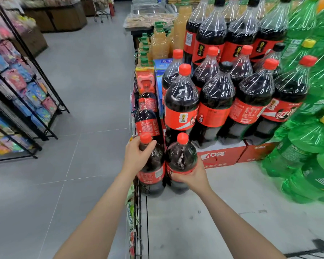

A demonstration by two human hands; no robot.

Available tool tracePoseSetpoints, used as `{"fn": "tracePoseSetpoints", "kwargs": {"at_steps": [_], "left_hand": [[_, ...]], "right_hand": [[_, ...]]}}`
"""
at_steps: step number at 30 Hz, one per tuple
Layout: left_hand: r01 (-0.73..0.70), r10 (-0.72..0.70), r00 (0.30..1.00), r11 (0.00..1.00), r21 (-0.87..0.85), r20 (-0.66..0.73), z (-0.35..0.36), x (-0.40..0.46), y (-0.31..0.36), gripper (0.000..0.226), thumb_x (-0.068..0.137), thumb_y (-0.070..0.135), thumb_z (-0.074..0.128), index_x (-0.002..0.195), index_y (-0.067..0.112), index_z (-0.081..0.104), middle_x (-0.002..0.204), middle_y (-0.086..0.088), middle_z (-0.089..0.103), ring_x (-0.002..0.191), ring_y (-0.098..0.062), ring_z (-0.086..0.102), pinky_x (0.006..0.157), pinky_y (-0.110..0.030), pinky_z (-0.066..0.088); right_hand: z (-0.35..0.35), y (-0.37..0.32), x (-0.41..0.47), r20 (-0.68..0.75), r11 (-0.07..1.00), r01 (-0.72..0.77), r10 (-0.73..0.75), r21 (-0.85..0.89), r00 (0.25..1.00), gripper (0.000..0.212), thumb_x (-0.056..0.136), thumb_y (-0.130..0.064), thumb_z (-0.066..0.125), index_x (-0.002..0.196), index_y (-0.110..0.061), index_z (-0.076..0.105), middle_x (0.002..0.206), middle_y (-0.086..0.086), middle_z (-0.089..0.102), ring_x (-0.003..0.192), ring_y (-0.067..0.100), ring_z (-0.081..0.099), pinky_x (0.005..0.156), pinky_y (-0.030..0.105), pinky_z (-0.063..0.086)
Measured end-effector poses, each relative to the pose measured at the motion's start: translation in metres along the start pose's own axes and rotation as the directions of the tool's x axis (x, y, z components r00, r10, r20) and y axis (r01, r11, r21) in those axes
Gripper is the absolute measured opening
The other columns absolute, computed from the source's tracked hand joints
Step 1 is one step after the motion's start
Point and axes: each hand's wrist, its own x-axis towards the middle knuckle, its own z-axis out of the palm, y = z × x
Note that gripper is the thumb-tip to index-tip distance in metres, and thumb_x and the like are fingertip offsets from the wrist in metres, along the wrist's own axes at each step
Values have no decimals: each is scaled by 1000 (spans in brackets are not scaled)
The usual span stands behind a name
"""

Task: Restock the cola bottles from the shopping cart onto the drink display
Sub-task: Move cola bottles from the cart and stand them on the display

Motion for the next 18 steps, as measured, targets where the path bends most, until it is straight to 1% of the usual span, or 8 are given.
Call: {"fn": "tracePoseSetpoints", "kwargs": {"at_steps": [2,4,5,8,11,14,16,18], "left_hand": [[-27,26,999,999,18,36,0,-1,2,11,81,35,70,84,28,61,85,2,66,78,-9,59,72,-26,45],[-67,65,996,997,32,57,1,-2,3,23,76,45,68,90,29,62,91,5,67,85,-9,60,76,-25,46],[-88,85,994,995,44,68,0,-3,3,28,73,50,66,93,30,62,93,9,67,88,-8,60,79,-23,46],[-132,126,988,989,67,87,-3,-6,6,27,71,54,65,92,38,59,93,17,64,91,-5,59,81,-23,45],[-150,144,985,987,60,94,-3,-7,10,22,72,51,66,90,48,54,97,14,65,94,-6,60,86,-30,49],[-159,154,983,986,45,102,-4,-8,12,28,70,50,70,92,50,53,99,15,65,96,-5,61,87,-31,50],[-177,170,978,983,54,119,-7,-11,14,38,67,52,70,101,50,52,106,15,64,100,-5,59,89,-27,48],[-196,186,974,978,68,126,-10,-14,19,52,70,48,72,116,39,52,118,12,60,108,-7,56,89,-17,44]], "right_hand": [[-5,3,0,19,999,-20,20,-32,1000,78,42,-7,92,107,-24,53,104,-5,67,96,-2,64,80,16,51],[-10,5,1,44,996,-49,53,-76,998,92,39,-18,95,119,-18,49,115,-1,64,106,7,62,91,29,51],[-12,7,2,61,994,-56,62,-92,996,96,39,-21,96,122,-17,48,117,0,63,109,9,61,94,31,50],[-18,5,2,95,990,-65,77,-125,992,95,42,-15,96,123,-22,47,117,-3,63,108,5,61,93,26,49],[-22,4,5,102,989,-71,84,-129,991,87,46,-1,92,115,-30,48,112,-7,64,99,-6,62,82,10,48],[-23,-3,5,129,992,-46,61,-117,990,75,51,7,88,106,-29,51,103,-12,63,89,-14,61,73,3,45],[-25,-7,2,129,993,-45,58,-107,990,73,53,9,86,109,-22,51,101,-12,63,85,-16,61,70,2,44],[-29,-13,0,128,989,-56,73,-135,989,79,52,0,90,117,-19,49,107,-9,63,91,-14,60,77,5,46]]}}
